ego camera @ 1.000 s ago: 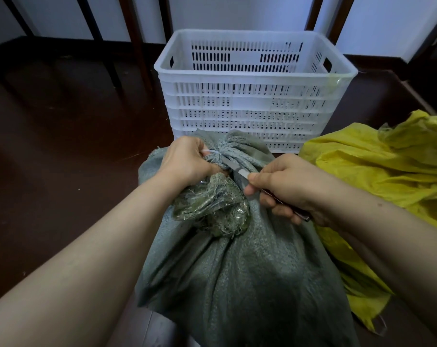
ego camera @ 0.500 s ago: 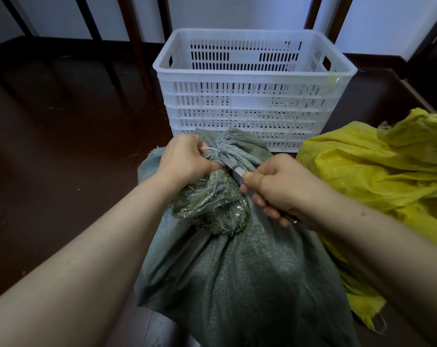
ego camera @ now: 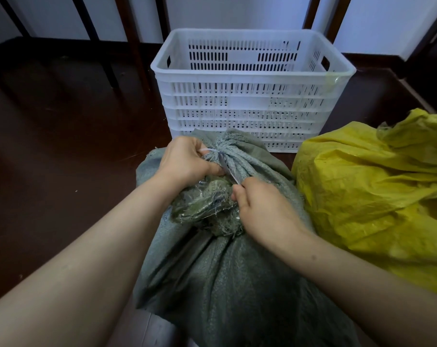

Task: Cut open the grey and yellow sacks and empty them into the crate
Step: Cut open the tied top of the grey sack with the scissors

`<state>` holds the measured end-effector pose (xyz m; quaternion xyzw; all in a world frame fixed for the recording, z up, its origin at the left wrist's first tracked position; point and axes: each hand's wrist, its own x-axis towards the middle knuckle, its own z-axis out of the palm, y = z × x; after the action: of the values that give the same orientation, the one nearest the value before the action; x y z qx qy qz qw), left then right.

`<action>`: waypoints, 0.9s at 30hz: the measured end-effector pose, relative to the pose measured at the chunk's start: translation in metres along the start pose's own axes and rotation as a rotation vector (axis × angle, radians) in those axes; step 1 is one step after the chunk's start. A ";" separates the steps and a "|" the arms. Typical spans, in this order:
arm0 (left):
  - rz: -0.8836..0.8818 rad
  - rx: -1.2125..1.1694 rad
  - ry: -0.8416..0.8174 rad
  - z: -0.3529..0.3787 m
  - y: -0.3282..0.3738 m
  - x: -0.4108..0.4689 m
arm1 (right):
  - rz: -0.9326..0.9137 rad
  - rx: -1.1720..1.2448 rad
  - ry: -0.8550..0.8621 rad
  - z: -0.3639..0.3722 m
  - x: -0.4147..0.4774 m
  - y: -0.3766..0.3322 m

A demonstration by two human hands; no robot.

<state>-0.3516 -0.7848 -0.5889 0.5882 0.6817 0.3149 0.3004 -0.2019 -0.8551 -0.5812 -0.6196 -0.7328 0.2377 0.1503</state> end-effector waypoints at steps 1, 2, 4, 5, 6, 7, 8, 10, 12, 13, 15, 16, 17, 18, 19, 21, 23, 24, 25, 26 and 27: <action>-0.004 -0.011 -0.005 0.000 0.001 0.000 | -0.010 -0.023 0.015 0.001 -0.002 -0.002; -0.005 -0.021 -0.007 0.000 0.001 0.000 | -0.017 -0.043 0.028 0.002 -0.002 -0.004; 0.000 -0.036 -0.018 0.000 0.003 0.001 | -0.027 -0.068 0.054 0.001 0.000 -0.007; 0.003 -0.044 -0.024 0.000 0.003 0.001 | -0.030 -0.073 0.061 0.001 0.001 -0.008; 0.004 -0.055 -0.028 0.000 0.003 0.002 | -0.034 -0.076 0.066 0.001 0.003 -0.009; 0.004 -0.069 -0.031 0.000 0.003 0.002 | -0.038 -0.079 0.068 0.001 0.005 -0.011; 0.004 -0.078 -0.033 0.000 0.002 0.002 | -0.039 -0.083 0.064 0.002 0.008 -0.011; 0.009 -0.084 -0.032 0.001 -0.001 0.002 | -0.025 -0.096 0.046 0.003 0.013 -0.010; 0.021 -0.073 -0.034 0.002 -0.003 0.002 | 0.001 -0.126 0.027 0.003 0.018 -0.006; 0.023 -0.063 -0.034 0.003 -0.004 0.002 | 0.013 -0.146 0.020 0.002 0.020 -0.004; 0.014 -0.063 -0.036 0.005 -0.005 0.001 | 0.023 -0.184 0.018 0.002 0.023 -0.001; 0.011 -0.070 -0.037 0.006 -0.006 0.002 | 0.027 -0.200 0.017 0.003 0.024 0.000; 0.009 -0.075 -0.041 0.007 -0.007 0.003 | 0.029 -0.212 0.016 0.003 0.025 0.000; 0.012 -0.076 -0.045 0.008 -0.007 0.002 | 0.030 -0.225 0.016 0.004 0.025 0.000; 0.017 -0.075 -0.051 0.009 -0.007 0.002 | 0.027 -0.241 0.017 0.004 0.026 0.000; 0.023 -0.083 -0.078 0.013 -0.006 0.001 | 0.004 -0.293 0.024 0.006 0.029 0.000; 0.040 -0.104 -0.131 0.017 -0.004 -0.002 | -0.041 -0.359 0.065 0.007 0.034 0.001; 0.048 -0.100 -0.144 0.019 -0.003 -0.003 | -0.056 -0.376 0.087 0.006 0.037 0.002; 0.043 -0.096 -0.146 0.019 -0.005 -0.002 | -0.069 -0.370 0.097 0.006 0.038 0.002; 0.030 -0.098 -0.141 0.017 -0.008 -0.002 | -0.075 -0.360 0.096 0.006 0.039 0.004; 0.011 -0.107 -0.131 0.014 -0.011 -0.001 | -0.084 -0.347 0.089 0.006 0.039 0.005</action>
<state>-0.3470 -0.7858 -0.6065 0.5942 0.6397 0.3132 0.3737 -0.2086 -0.8175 -0.5918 -0.6149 -0.7807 0.0736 0.0832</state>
